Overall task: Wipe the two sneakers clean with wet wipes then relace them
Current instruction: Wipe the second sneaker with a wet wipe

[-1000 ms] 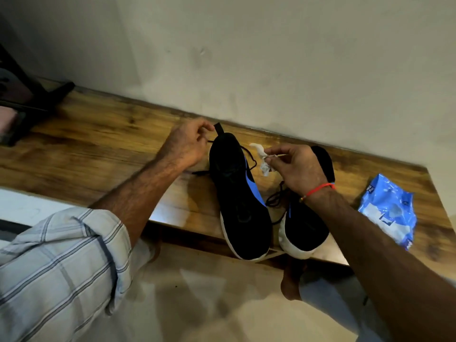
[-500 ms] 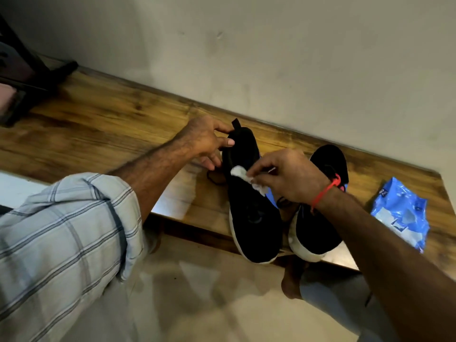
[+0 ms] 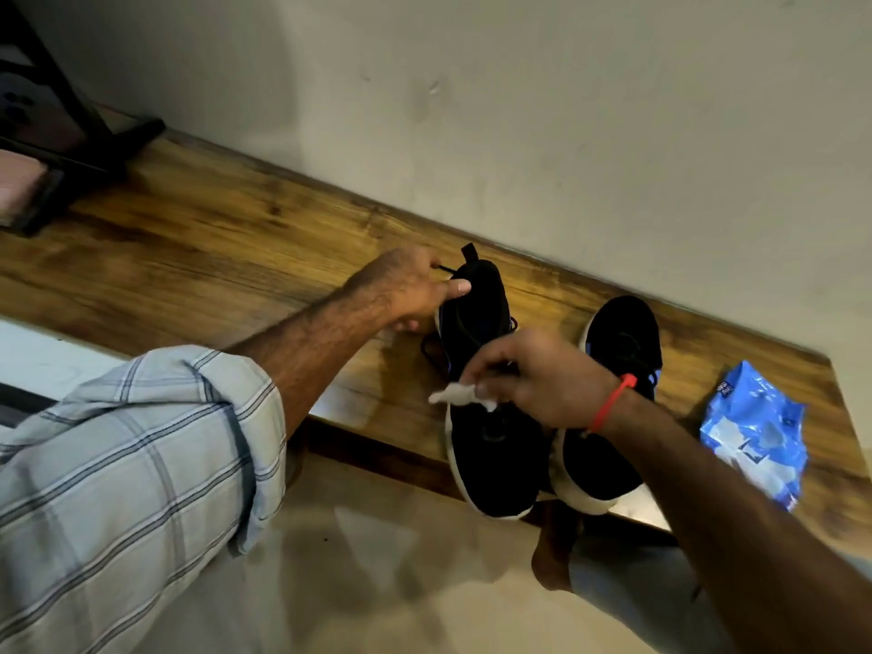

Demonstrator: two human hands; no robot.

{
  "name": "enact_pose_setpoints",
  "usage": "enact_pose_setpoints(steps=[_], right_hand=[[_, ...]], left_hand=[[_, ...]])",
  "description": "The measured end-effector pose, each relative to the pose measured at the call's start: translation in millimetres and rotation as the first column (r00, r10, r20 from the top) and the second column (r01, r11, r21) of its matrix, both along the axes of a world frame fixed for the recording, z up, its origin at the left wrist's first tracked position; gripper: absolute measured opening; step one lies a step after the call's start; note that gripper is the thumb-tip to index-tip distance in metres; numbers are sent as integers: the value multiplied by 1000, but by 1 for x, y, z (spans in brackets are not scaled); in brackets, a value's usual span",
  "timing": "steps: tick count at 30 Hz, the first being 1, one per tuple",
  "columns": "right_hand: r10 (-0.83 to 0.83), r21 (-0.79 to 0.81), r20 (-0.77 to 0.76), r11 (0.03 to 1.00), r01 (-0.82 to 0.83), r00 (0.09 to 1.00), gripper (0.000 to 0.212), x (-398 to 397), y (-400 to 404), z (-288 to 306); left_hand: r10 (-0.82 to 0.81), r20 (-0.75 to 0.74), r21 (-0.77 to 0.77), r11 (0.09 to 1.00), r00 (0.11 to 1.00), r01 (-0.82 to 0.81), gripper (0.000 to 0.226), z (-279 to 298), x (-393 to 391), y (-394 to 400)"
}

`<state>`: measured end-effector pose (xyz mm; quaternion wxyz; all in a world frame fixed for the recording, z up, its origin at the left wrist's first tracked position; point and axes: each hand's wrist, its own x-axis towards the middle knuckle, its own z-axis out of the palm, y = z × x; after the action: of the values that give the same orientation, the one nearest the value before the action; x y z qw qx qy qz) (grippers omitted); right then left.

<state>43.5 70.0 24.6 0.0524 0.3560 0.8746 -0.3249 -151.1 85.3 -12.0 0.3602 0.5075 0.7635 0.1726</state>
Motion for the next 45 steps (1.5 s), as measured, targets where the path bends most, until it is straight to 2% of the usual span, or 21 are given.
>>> enact_pose_setpoints(steps=[2,4,7,9,11,13,16,18,22,24,27,28,31,33,36,38,41,43,45], right_hand=[[-238,-65,-190,971,230,952,14,12,15,9],[-394,-127,-346,919,374,852,17,18,24,10],[-459,-50,-471,867,497,753,27,16,31,-5],[-439,11,-521,854,520,732,27,8,34,-11],[-304,132,-508,897,422,806,22,0,37,-18],[-64,314,-397,928,201,916,27,-9,37,-26],[271,521,-152,839,-156,950,21,-20,47,-44],[320,607,-18,756,-244,947,13,-27,63,-48],[229,764,10,627,-156,973,10,-25,96,-36],[226,754,0,640,-148,974,15,-27,86,-38],[339,691,81,659,-298,937,32,-34,64,-48],[330,679,103,666,-309,938,36,-36,66,-49],[189,688,179,678,-260,965,42,-41,93,-33],[72,717,208,667,-202,975,35,-38,112,-19],[-117,690,90,723,22,989,21,-26,131,-8],[-155,604,-87,778,176,984,19,-18,125,-14],[-236,516,-276,781,351,932,17,-8,107,-36],[-278,485,-296,780,395,914,10,5,92,-52],[-167,461,-285,840,288,944,10,17,73,-63]], left_hand=[[-8,-32,-123,992,999,4,79,5,6,-11],[-61,50,-228,971,997,71,92,9,18,-26],[-136,137,-282,944,981,170,96,7,38,-44],[-195,50,-209,957,980,201,109,-11,46,-44],[-174,-29,-92,981,984,171,110,-28,50,-41],[-119,-3,-18,993,993,119,92,-39,52,-41],[-113,43,-43,992,993,115,54,-50,57,-46],[-82,47,-31,996,996,83,51,-58,61,-49],[-39,-48,14,999,998,40,59,-54,62,-45],[-22,-26,9,1000,999,23,57,-49,61,-42],[-48,-36,-6,999,998,48,52,-46,63,-46],[-52,-46,-4,999,998,52,53,-46,64,-47],[-60,-121,20,998,991,63,56,-41,61,-47],[-68,-126,30,997,990,72,55,-38,59,-45],[-31,-46,13,999,998,32,56,-36,58,-46],[-25,-30,-3,1000,999,25,56,-36,58,-47],[-7,-2,-24,1000,1000,7,58,-36,59,-46],[1,1,-28,1000,1000,-1,60,-38,59,-46],[1,-8,-31,1000,1000,-1,60,-40,59,-46]])
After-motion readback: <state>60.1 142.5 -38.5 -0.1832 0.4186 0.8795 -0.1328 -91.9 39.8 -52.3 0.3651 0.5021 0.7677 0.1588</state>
